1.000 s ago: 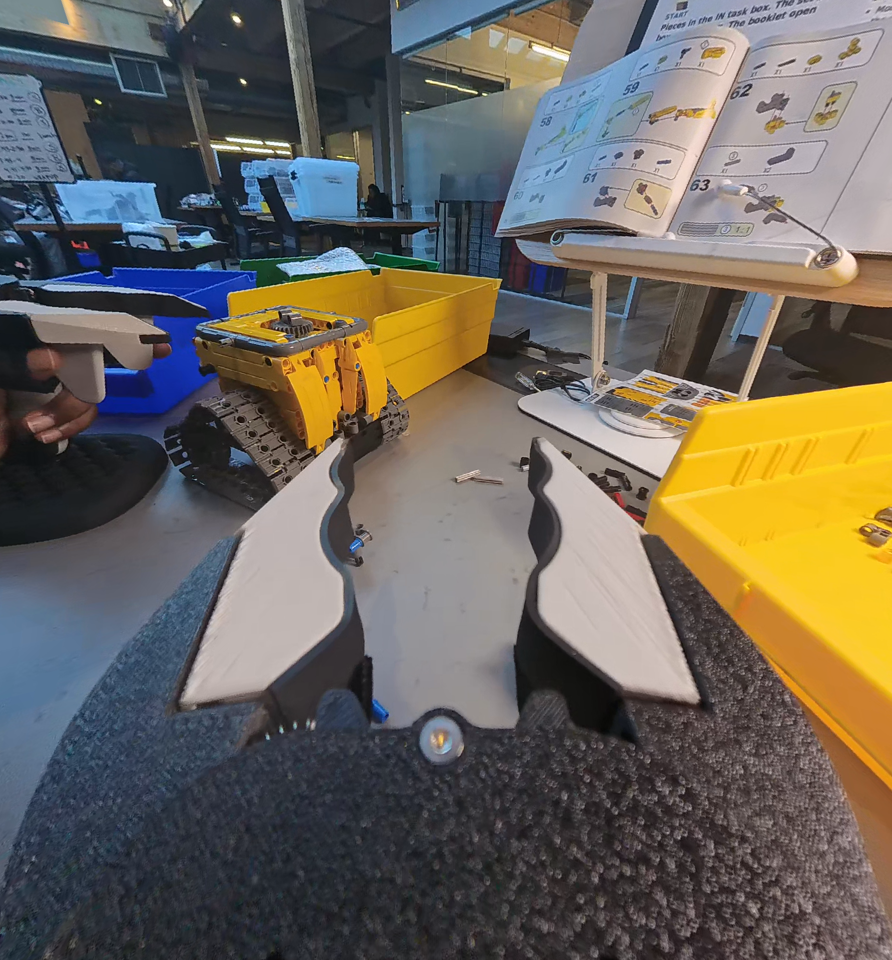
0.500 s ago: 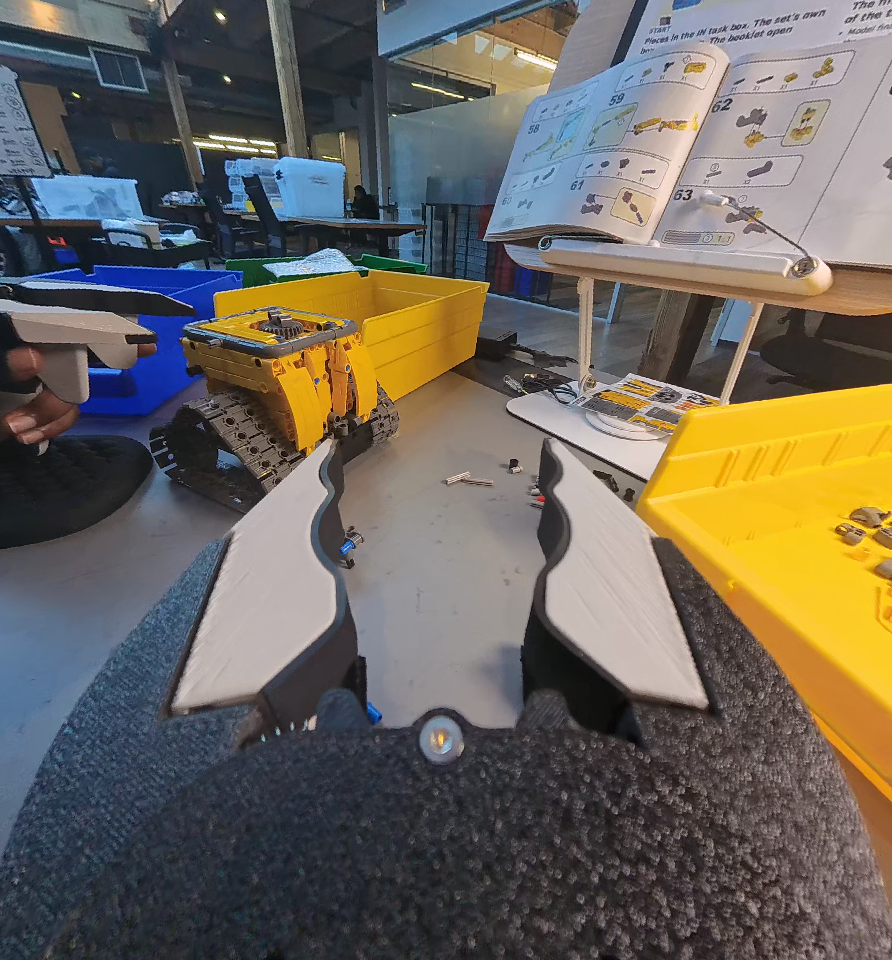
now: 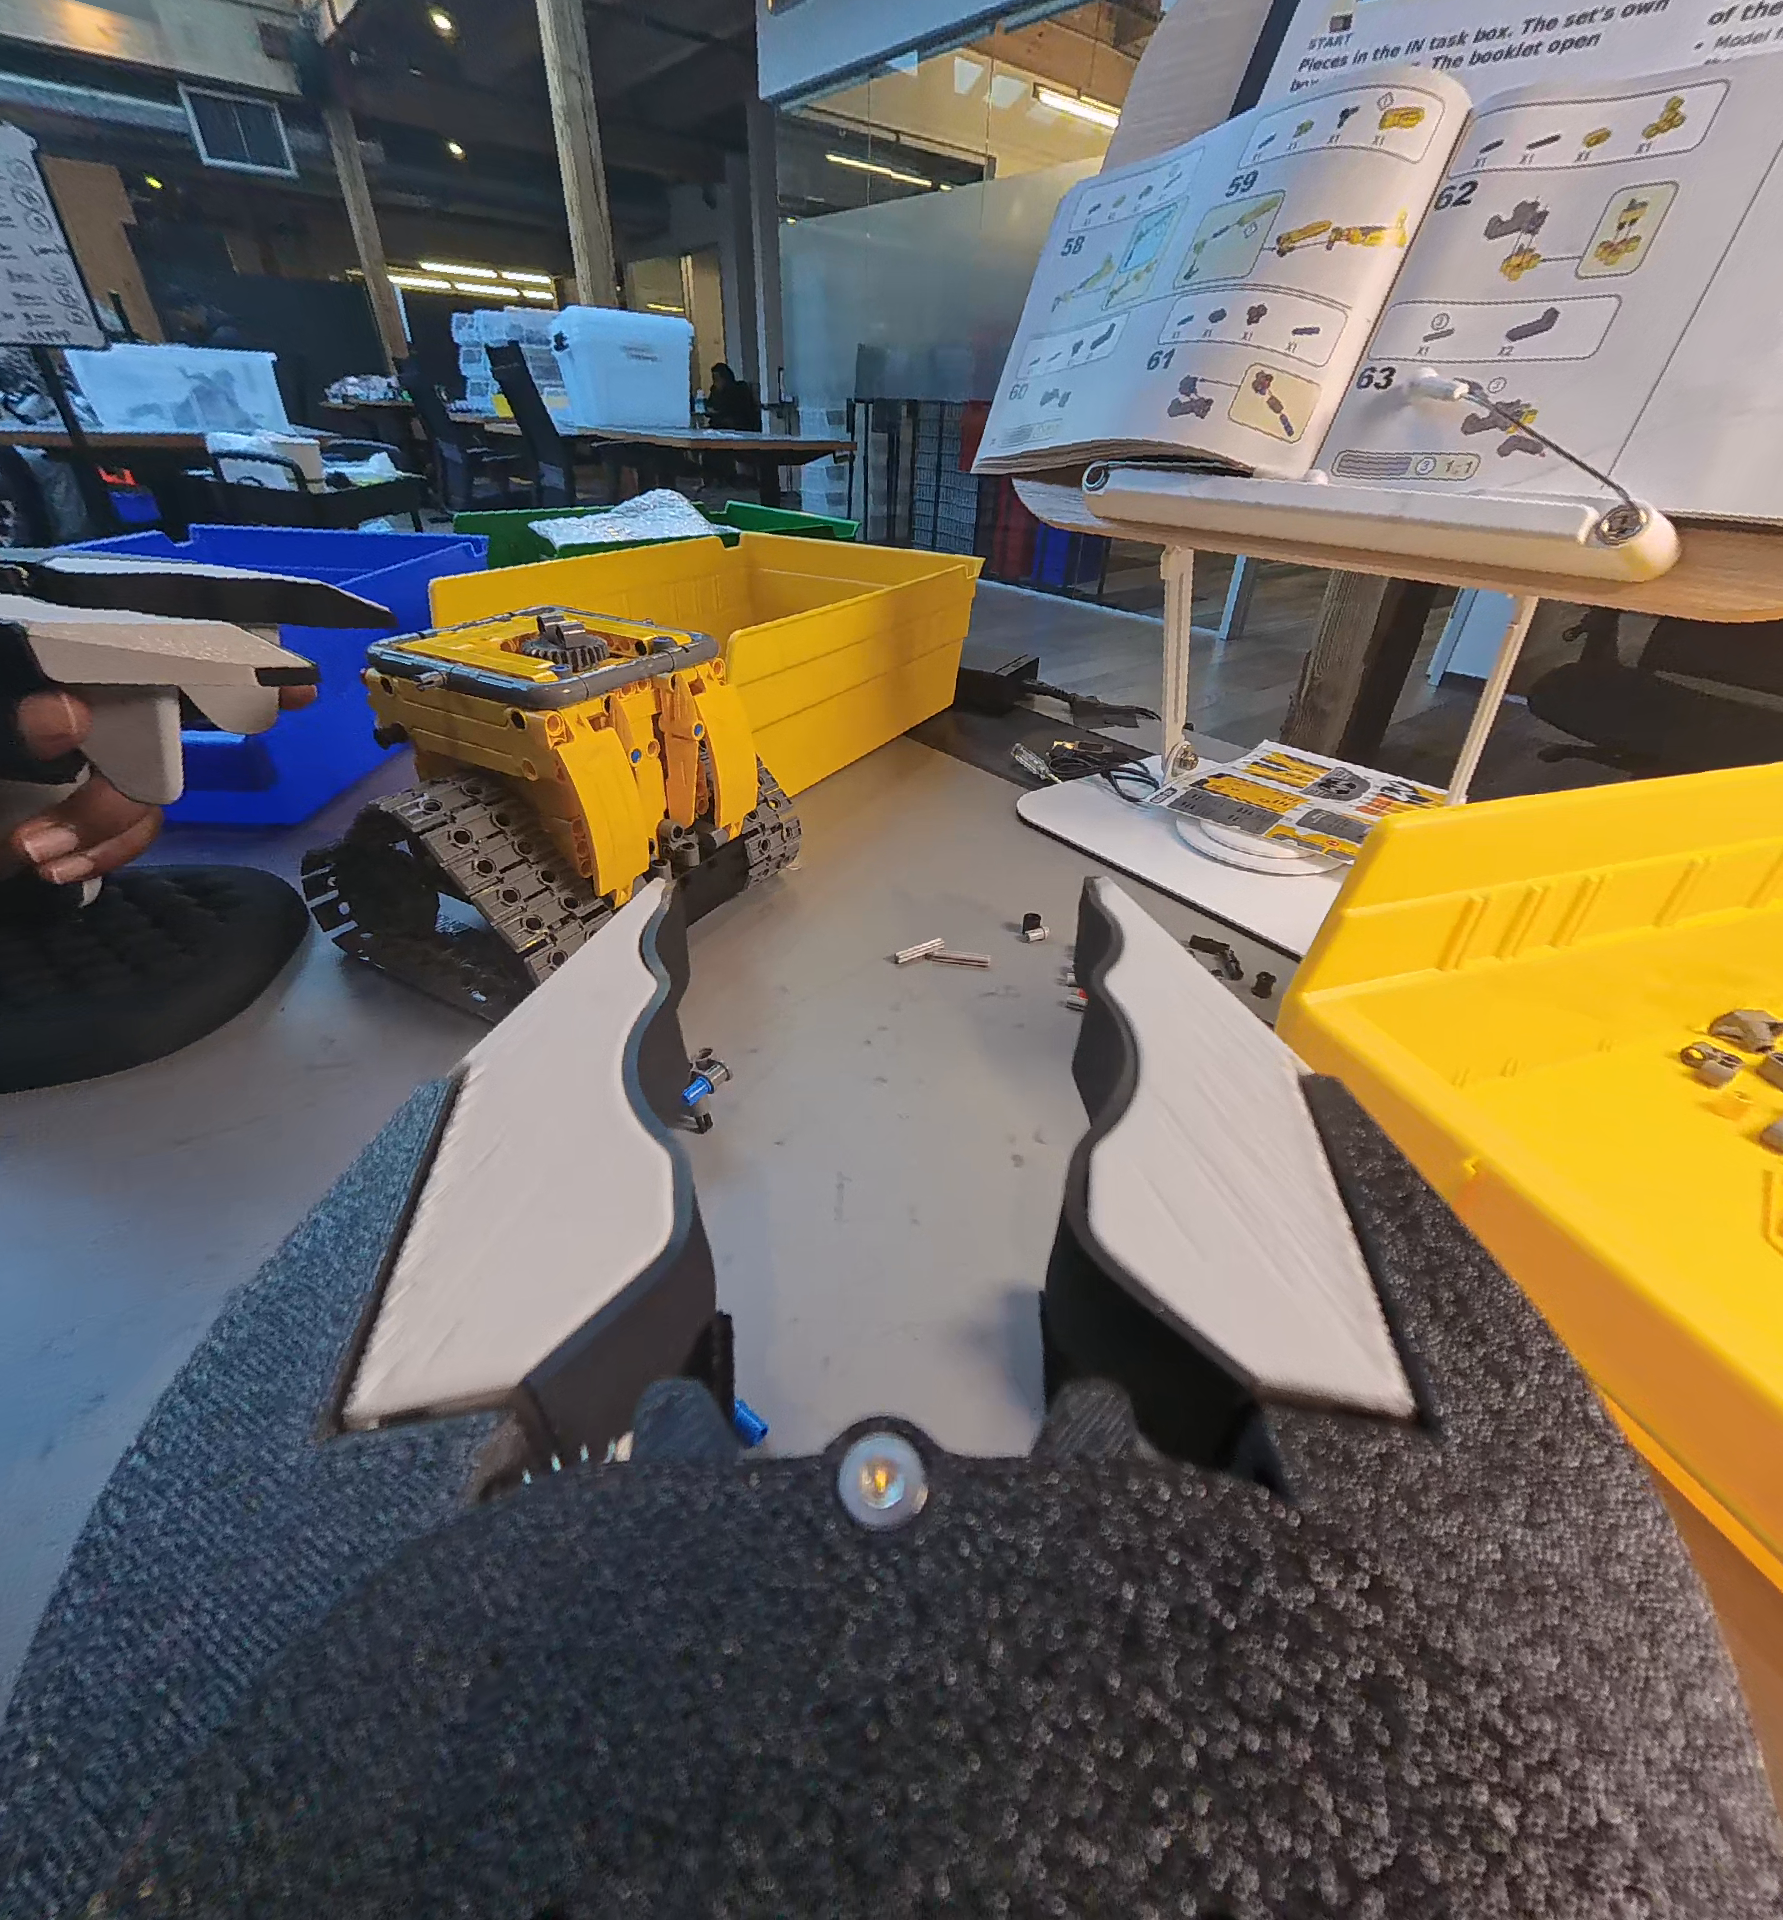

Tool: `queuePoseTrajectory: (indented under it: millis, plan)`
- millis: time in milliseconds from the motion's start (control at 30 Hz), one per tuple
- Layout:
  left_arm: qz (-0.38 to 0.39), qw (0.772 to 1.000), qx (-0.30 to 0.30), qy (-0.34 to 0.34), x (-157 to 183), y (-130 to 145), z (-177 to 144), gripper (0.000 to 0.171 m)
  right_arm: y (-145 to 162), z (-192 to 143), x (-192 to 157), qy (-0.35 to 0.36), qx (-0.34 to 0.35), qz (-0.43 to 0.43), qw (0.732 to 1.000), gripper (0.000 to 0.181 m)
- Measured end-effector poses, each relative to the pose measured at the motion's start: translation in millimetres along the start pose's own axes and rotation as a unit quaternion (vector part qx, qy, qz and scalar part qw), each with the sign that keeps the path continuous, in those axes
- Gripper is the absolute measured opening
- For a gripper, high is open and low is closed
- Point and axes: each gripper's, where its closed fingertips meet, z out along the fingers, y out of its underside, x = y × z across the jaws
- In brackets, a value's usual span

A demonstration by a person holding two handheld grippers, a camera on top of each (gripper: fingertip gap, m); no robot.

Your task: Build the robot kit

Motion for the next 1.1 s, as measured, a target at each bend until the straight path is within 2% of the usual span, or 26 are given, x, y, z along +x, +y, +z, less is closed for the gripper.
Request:
queuePoseTrajectory:
  millis: [900, 967, 1033, 1100]
  plan:
    - [0.002, 1.000, -0.001, 0.001, 0.7, 0.2, 0.2, 0.068, 4.6, 1.1, 6.5, 0.016, -0.013, 0.004, 1.000, 0.072]
    - [0.001, 1.000, -0.003, 0.002, 0.7, 0.7, 0.8, 0.068, 1.0, 0.1, 10.9, 0.024, -0.017, 0.001, 1.000, 0.069]
    - [-0.001, 1.000, -0.004, 0.002, 0.3, 1.2, 1.1, 0.068, -10.0, -3.6, 21.7, 0.036, -0.033, -0.003, 0.999, 0.053]
    - [-0.003, 1.000, -0.004, 0.002, -0.2, 1.3, 1.1, 0.068, -24.1, -9.6, 34.2, 0.027, -0.079, 0.004, 0.996, 0.050]
